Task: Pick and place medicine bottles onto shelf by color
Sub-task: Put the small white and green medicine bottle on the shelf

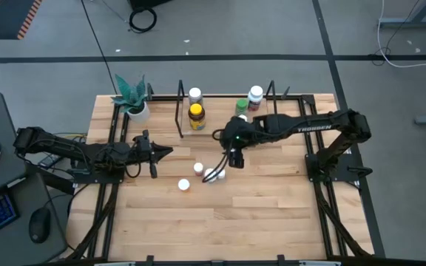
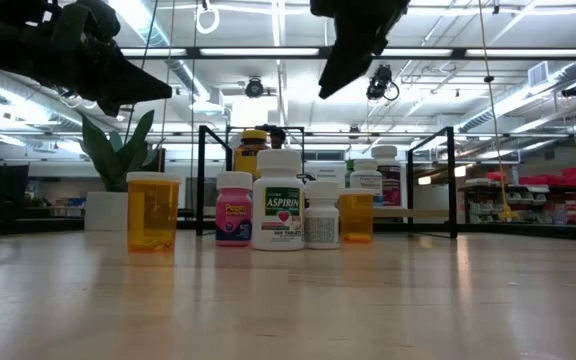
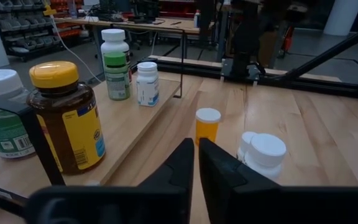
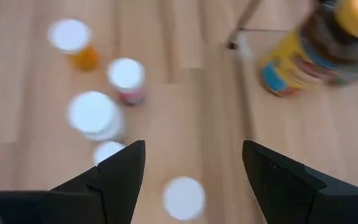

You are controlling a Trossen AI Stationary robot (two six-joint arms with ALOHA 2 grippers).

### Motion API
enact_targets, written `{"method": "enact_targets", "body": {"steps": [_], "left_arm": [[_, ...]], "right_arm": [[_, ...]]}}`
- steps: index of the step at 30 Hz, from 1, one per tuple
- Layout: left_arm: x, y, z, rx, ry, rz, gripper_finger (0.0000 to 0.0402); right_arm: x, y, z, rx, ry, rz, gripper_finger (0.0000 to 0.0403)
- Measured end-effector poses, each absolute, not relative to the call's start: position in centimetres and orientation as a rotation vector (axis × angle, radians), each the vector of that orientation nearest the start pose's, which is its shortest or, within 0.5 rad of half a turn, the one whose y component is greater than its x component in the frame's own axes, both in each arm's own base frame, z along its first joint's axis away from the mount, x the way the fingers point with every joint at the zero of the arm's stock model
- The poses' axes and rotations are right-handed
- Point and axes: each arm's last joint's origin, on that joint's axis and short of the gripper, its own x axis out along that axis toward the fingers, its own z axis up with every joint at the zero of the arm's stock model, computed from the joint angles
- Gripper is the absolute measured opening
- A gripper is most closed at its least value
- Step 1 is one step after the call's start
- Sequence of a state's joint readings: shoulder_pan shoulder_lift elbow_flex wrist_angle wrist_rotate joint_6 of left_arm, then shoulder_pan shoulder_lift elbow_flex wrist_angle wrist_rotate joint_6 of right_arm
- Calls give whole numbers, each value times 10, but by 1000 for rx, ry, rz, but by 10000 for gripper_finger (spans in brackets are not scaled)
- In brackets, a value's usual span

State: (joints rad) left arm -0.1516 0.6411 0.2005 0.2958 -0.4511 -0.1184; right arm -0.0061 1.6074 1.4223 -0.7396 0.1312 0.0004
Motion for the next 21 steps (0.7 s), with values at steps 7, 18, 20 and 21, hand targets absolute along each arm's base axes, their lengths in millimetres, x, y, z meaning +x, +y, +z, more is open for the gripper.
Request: {"method": "enact_targets", "body": {"steps": [7, 18, 20, 21], "left_arm": [[149, -10, 198, -75, 121, 307, 35], [149, -10, 198, -75, 120, 306, 28], [149, -10, 198, -75, 121, 307, 29], [149, -10, 198, -75, 120, 307, 30]], "right_arm": [[349, 13, 305, -54, 855, 14, 275], [379, 34, 264, -79, 875, 76, 298], [384, 35, 255, -80, 893, 76, 304], [386, 35, 252, -80, 895, 75, 307]]}}
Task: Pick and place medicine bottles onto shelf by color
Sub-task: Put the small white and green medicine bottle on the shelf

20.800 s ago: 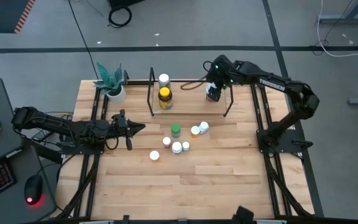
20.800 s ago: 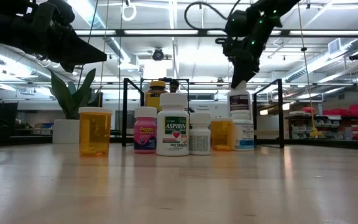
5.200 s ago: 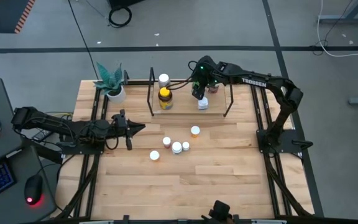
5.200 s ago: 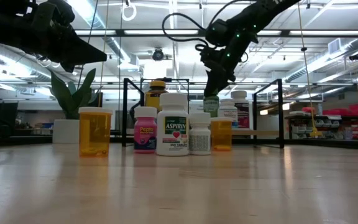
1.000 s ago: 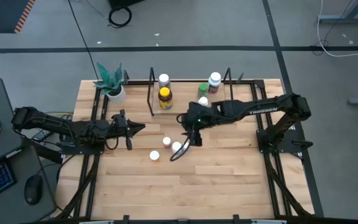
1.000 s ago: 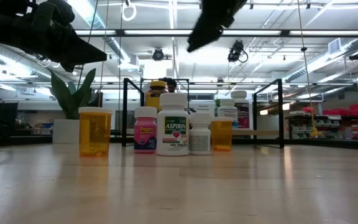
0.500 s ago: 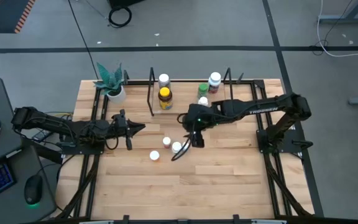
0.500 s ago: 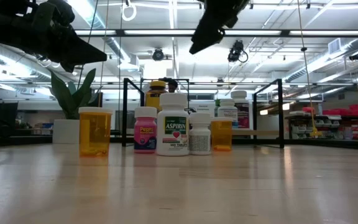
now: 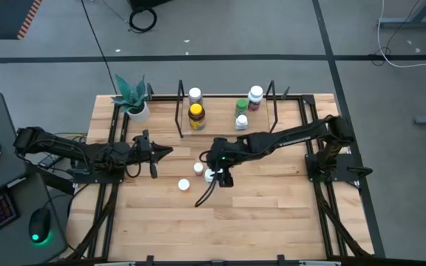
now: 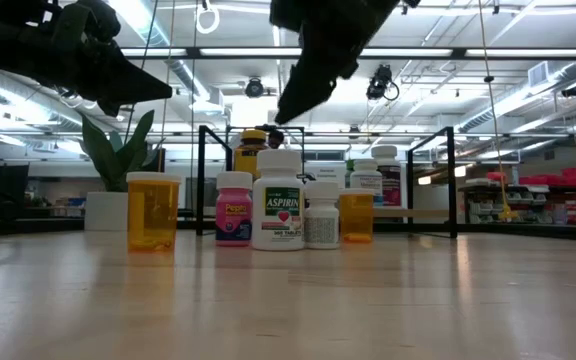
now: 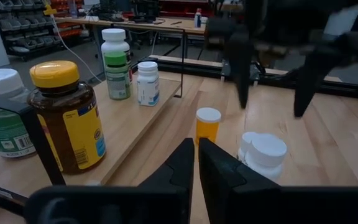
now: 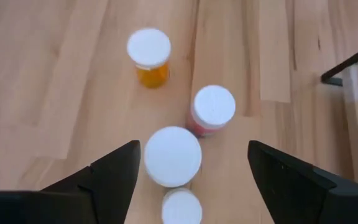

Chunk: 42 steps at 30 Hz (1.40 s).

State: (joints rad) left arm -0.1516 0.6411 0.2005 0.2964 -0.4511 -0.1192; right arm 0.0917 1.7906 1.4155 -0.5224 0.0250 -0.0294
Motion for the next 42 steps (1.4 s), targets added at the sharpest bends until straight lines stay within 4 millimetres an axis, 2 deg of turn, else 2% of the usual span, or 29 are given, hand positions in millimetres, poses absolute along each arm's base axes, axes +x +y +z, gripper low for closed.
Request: {"method": "enact_targets", "body": {"steps": [4, 11, 18, 29, 38, 42], "left_arm": [[149, -10, 198, -75, 120, 307, 37], [149, -10, 198, -74, 122, 307, 34], [149, -10, 198, -75, 121, 306, 30], [149, -10, 198, -74, 122, 306, 34], [149, -10, 198, -76, 116, 306, 34], [149, -10, 198, -76, 118, 306, 39]], "right_arm": [[391, 36, 242, -87, 912, 85, 320], [391, 37, 251, -75, 859, 113, 340], [392, 31, 252, -50, 850, 155, 340], [401, 40, 235, -69, 857, 207, 339], [411, 40, 203, -93, 934, 195, 338], [411, 39, 204, -120, 939, 168, 335]]}}
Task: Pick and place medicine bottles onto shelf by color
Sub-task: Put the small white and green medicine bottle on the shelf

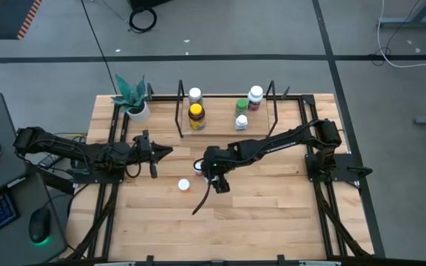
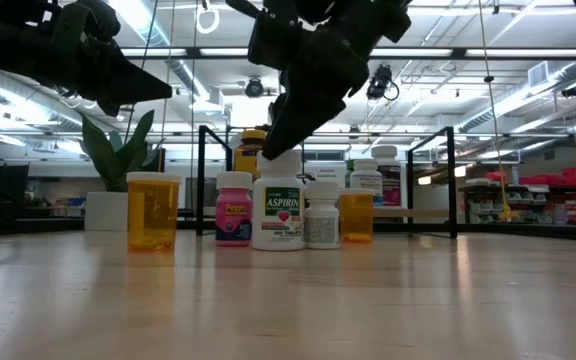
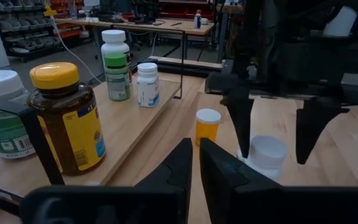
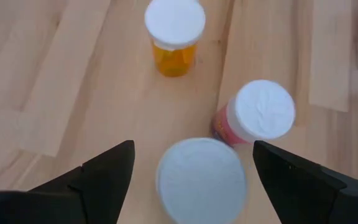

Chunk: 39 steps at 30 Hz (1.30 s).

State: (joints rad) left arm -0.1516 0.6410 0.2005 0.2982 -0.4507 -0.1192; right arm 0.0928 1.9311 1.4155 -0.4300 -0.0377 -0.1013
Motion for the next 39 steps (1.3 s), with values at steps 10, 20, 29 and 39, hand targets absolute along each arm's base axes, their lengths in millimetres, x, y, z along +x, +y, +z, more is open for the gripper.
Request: {"method": "enact_targets", "body": {"steps": [10, 20, 29, 39], "left_arm": [[149, -10, 198, -74, 120, 307, 28], [149, -10, 198, -75, 121, 306, 40], [149, -10, 198, -75, 121, 307, 31], [149, -10, 198, -75, 121, 306, 40]], "right_arm": [[407, 38, 202, -137, 981, 153, 271], [405, 33, 206, -118, 981, 139, 219], [395, 19, 232, -71, 938, 128, 230], [368, 4, 282, -56, 857, 91, 225]]}}
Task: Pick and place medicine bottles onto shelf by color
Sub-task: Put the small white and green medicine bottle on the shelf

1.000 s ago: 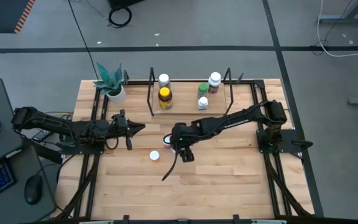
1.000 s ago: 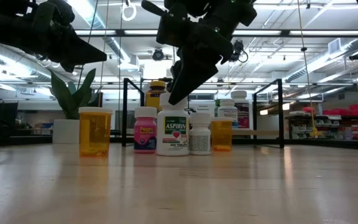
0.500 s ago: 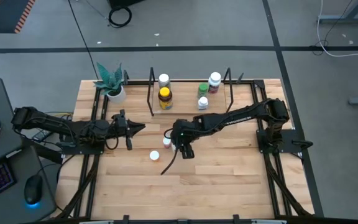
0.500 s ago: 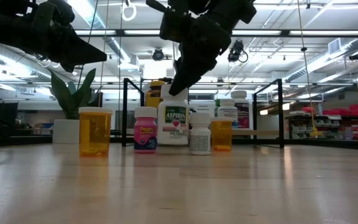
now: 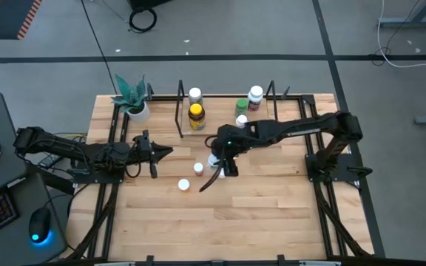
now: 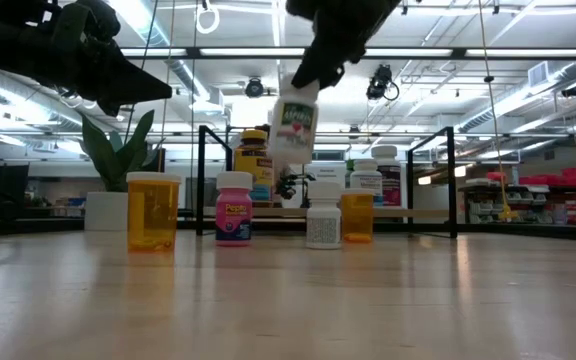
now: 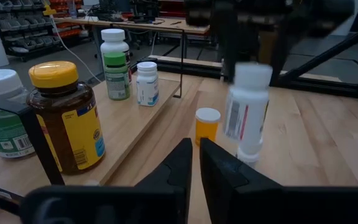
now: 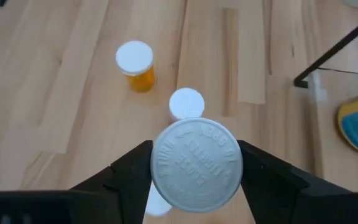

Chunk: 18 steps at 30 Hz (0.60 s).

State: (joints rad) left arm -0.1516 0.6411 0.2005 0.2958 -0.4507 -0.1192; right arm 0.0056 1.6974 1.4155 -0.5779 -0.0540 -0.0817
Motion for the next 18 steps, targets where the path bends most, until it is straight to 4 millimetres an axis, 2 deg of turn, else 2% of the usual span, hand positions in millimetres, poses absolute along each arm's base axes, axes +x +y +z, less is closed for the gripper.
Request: {"method": "enact_targets", "body": {"steps": [11, 15, 18], "left_arm": [[149, -10, 198, -75, 121, 306, 28], [149, -10, 198, -75, 121, 307, 31], [149, -10, 198, -74, 121, 307, 36]], "right_arm": [[327, 2, 328, -51, 809, 28, 222], [315, 1, 334, -43, 807, -14, 225], [304, 1, 328, -21, 789, -28, 225]]}}
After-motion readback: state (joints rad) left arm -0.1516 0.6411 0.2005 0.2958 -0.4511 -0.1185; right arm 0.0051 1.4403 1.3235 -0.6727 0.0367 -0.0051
